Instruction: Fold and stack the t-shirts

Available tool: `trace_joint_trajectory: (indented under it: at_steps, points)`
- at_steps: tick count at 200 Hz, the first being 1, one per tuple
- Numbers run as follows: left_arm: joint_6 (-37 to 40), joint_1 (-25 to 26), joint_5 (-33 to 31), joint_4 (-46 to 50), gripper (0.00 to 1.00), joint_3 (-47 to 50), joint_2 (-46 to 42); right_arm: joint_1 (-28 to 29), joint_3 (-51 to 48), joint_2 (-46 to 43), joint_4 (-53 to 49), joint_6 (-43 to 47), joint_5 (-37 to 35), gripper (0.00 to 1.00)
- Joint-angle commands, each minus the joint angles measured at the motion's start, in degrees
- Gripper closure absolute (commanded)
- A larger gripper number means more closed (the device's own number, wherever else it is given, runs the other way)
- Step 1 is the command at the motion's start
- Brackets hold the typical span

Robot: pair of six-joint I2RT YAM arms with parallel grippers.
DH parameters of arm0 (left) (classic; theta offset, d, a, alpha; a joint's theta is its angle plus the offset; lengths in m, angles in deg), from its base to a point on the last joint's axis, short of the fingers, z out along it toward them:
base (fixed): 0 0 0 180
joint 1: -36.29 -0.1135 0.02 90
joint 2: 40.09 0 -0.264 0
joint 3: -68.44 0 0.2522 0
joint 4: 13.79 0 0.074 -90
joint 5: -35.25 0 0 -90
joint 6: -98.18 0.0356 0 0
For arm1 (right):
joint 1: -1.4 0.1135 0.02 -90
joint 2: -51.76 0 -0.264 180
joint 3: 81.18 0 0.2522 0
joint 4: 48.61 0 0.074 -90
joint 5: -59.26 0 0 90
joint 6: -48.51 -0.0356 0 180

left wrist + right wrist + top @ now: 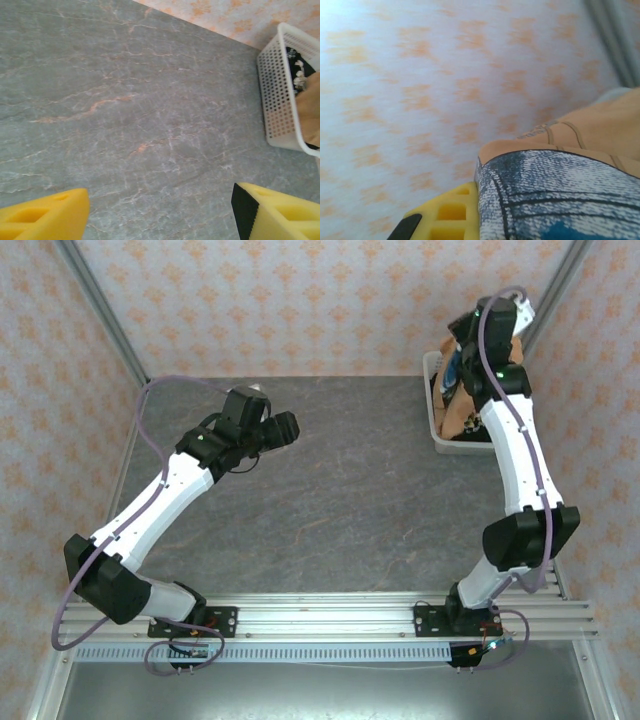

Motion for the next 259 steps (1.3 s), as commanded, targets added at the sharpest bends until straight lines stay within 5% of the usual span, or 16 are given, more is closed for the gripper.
trace_joint_trajectory:
  at_steps: [1, 39, 81, 113, 140, 180, 218, 259]
  points:
    - [-0.22, -0.66, -5.55, 4.50, 0.24, -1.00, -1.24, 7.57, 8.68, -2.03, -0.90, 9.33, -0.25, 1.00]
    - [-1.49, -2.57, -13.29, 9.61, 0.21, -0.72, -4.59, 21.94, 13.14, -0.93, -4.13, 11.53, -2.63, 1.00]
    - [-2.37, -6.50, -17.83, 14.65, 0.18, 1.12, -9.75, 37.61, -6.43, -0.39, 1.09, 7.39, -0.44, 1.00]
    - [-2.99, -7.00, -17.96, 17.17, 0.18, 4.24, -14.18, 43.05, -15.49, 3.30, -0.74, 6.62, 13.17, 0.53]
    - [-2.07, -6.92, -10.67, 16.53, 0.19, 7.87, -16.15, 42.44, -22.98, -1.45, -0.02, 6.14, 12.05, 0.33]
    - [-3.81, 0.83, -4.58, 14.89, 0.19, 10.38, -10.79, 31.33, -32.38, -7.59, -2.40, 0.18, 11.08, 0.33]
    - [-6.00, 12.07, -9.44, 14.27, 0.18, 1.64, 5.75, 21.60, -36.74, -9.43, -9.02, -3.61, 11.14, 0.37]
    - [-5.00, 18.27, -19.76, 27.52, 0.20, -18.86, 33.19, 15.20, -40.71, -14.53, -11.60, -7.10, 10.43, 0.37]
